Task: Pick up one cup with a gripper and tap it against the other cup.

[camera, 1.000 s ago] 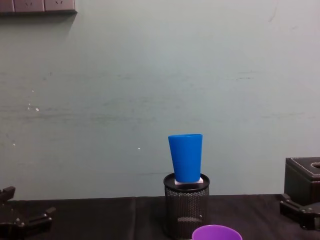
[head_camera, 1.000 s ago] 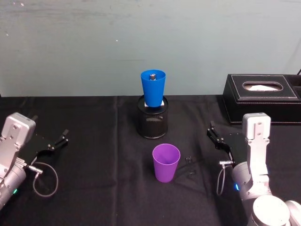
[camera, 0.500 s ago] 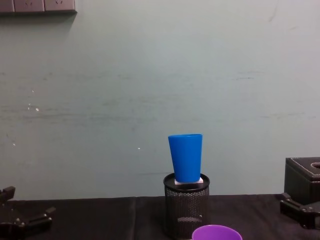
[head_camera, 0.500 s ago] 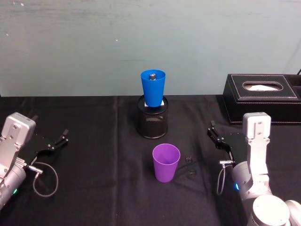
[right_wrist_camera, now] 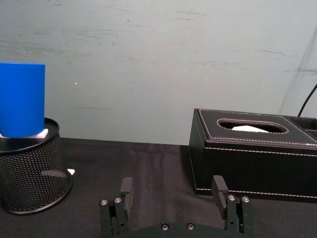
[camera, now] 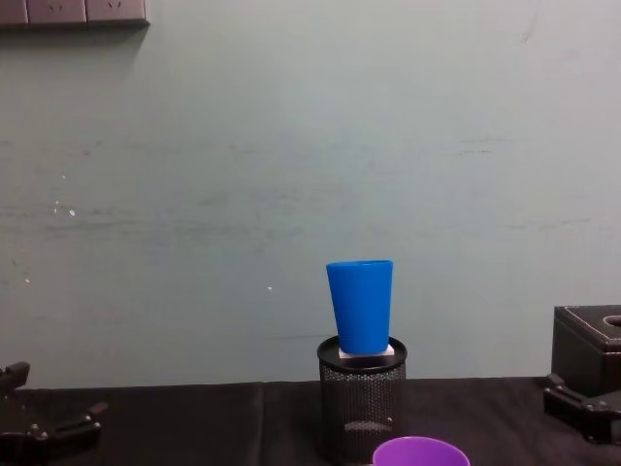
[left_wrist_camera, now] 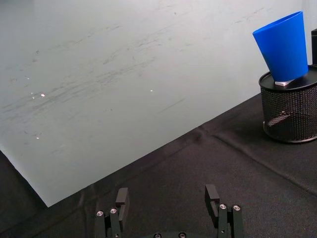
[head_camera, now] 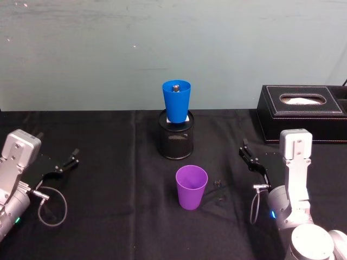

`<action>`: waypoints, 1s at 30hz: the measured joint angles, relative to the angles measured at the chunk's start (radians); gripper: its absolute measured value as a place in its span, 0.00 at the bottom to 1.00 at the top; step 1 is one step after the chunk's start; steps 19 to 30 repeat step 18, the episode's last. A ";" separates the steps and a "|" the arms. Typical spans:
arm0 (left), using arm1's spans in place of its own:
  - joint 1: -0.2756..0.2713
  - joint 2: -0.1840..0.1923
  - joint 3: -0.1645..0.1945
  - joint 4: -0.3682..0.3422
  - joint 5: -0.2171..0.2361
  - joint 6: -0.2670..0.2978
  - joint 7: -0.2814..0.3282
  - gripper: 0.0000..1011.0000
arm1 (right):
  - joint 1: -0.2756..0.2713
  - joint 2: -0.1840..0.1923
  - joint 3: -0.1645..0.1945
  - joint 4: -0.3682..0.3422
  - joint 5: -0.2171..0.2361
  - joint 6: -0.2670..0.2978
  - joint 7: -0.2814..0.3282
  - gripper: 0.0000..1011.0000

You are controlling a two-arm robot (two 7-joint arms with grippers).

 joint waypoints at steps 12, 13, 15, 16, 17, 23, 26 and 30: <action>0.000 0.000 0.000 0.000 0.000 0.000 0.000 0.99 | 0.000 0.000 0.000 0.000 0.000 0.000 -0.001 0.99; 0.000 0.000 0.000 0.000 0.000 0.000 0.000 0.99 | 0.000 0.000 0.000 0.000 0.000 0.000 -0.001 0.99; 0.000 0.000 0.000 0.000 0.000 0.000 0.000 0.99 | 0.000 0.000 0.000 0.000 0.000 0.000 -0.001 0.99; 0.000 0.000 0.000 0.000 0.000 0.000 0.000 0.99 | 0.000 0.000 0.000 0.000 0.000 0.000 -0.001 0.99; 0.000 0.000 0.000 0.000 0.000 0.000 0.000 0.99 | 0.000 0.000 0.000 0.000 0.000 0.000 -0.001 0.99; 0.000 0.000 0.000 0.000 0.000 0.000 0.000 0.99 | 0.000 0.000 0.000 0.000 0.000 0.000 -0.001 0.99; 0.000 0.000 0.000 0.000 0.000 0.000 0.000 0.99 | 0.000 0.000 0.000 0.000 0.000 0.000 -0.001 0.99; 0.000 0.000 0.000 0.000 0.000 0.000 0.000 0.99 | 0.000 0.000 0.000 0.000 0.000 0.000 -0.001 0.99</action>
